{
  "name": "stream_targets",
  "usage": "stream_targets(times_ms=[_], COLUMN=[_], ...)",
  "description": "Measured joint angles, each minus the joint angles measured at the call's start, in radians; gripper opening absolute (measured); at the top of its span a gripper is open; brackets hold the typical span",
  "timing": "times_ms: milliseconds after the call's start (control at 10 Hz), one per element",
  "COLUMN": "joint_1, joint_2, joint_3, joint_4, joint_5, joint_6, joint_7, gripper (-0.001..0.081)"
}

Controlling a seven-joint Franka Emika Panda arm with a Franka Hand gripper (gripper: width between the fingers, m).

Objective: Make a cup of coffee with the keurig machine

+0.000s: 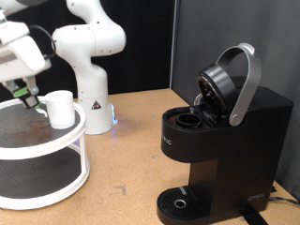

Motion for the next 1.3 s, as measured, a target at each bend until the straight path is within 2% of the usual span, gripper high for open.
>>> stream_targets(times_ms=[200,300,400,500,700,800,1000,1200,1300], joint_1=[0.017,0.017,0.017,0.018,0.028,0.045,0.08,0.105,0.105], joint_2=[0.004,0.027,0.027,0.027,0.035,0.048,0.077,0.105,0.105], joint_3=[0.029,0.047,0.045,0.044,0.051,0.056,0.084,0.115,0.113], joint_4=[0.018,0.016,0.017,0.019,0.048,0.07,0.093,0.094,0.094], joint_5=[0.146,0.185,0.176,0.19,0.26,0.313,0.387,0.432,0.431], joint_6=[0.075,0.119,0.107,0.071,-0.044,-0.073,-0.054,0.029,0.021], joint_7=[0.185,0.269,0.23,0.245,0.381,0.453,0.553,0.593,0.59], gripper=[0.0476,0.0476,0.0476,0.0476,0.0476,0.0476,0.0476,0.0476,0.0476])
